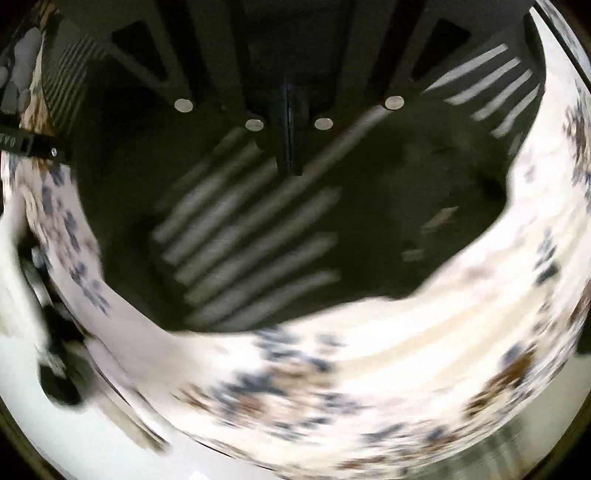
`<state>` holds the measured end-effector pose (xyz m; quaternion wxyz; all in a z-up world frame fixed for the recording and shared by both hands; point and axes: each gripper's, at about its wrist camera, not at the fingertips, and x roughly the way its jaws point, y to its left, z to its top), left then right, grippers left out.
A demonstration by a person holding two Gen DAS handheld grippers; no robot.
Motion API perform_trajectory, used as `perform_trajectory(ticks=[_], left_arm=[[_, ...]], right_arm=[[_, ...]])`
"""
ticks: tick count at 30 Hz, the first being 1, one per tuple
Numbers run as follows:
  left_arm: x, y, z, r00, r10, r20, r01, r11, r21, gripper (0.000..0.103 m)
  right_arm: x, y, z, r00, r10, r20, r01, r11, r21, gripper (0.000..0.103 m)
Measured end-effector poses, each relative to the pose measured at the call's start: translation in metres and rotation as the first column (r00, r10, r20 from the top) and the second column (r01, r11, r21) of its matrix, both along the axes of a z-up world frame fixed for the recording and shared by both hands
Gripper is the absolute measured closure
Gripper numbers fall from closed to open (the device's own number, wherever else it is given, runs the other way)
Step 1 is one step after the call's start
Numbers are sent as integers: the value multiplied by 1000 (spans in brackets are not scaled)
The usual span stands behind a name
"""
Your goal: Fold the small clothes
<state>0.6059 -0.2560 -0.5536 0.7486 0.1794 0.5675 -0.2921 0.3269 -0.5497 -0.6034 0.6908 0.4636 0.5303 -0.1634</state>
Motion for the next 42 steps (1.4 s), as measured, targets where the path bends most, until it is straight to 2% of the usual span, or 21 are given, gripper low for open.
perform_trajectory(ticks=[1,3,5,6,7,9,12,14,15,16,18,23,26,30,33,34,36,38,39,40,42], left_arm=[[5,13,5,999,29,-16,-30,999,-26,103],[13,28,11,988,61,-140,-84,983,-161,101],[10,27,11,966,10,-258,-87,953,-290,85],[9,22,10,959,-17,-283,-78,944,-321,53],[8,13,9,954,-45,-297,-65,934,-351,27],[3,-12,1,948,-104,-299,-17,926,-376,26],[-7,-51,-20,940,-172,-293,81,951,-299,26],[-25,-70,-29,947,-227,-229,175,958,-229,33],[-29,-75,-30,949,-248,-194,206,955,-215,75],[-33,-81,-32,949,-260,-179,230,958,-172,100],[-29,-78,-31,952,-244,-186,208,959,-193,100],[-5,-38,-9,978,-138,-153,101,968,-229,100],[16,-12,-9,987,-63,-147,31,977,-212,100],[29,-3,-17,981,-40,-190,0,979,-205,96],[31,12,-10,968,-4,-252,-60,967,-247,91],[33,26,0,967,42,-253,-112,957,-269,80],[35,58,19,961,132,-242,-206,926,-316,71],[33,96,38,952,216,-216,-282,896,-344,55],[25,129,50,939,289,-185,-338,875,-346,42],[19,156,58,921,352,-164,-388,856,-341,35],[10,200,64,884,442,-152,-467,822,-327,34]], right_arm=[[4,0,0,1000,8,-6,-8,1000,-10,53],[6,6,2,1000,18,-9,-18,1000,-20,53],[-1,5,6,1000,24,3,-24,1000,-10,52],[7,9,5,1000,26,5,-26,1000,-7,52],[7,9,4,1000,30,9,-30,1000,-1,51],[18,12,0,1000,27,6,-27,1000,10,51],[17,9,-1,1000,29,-2,-29,999,23,51],[19,8,-2,999,38,-7,-38,999,23,51],[19,8,-2,999,43,-10,-43,999,22,51],[18,8,-2,999,46,-12,-46,999,21,51],[19,9,-3,999,48,-13,-48,999,19,51],[19,9,-3,999,50,-13,-50,999,13,51],[20,10,-3,998,57,-17,-57,998,2,51],[22,12,-2,998,57,-23,-57,998,-5,51],[24,16,3,997,73,-32,-74,997,-26,51],[24,17,5,996,81,-36,-82,996,-35,51],[25,21,12,994,103,-48,-106,993,-59,51],[25,29,21,989,134,-56,-138,986,-88,50],[25,32,25,987,149,-57,-154,983,-97,49],[25,36,29,985,163,-60,-169,980,-105,48],[25,47,34,978,199,-68,-206,972,-110,48]])
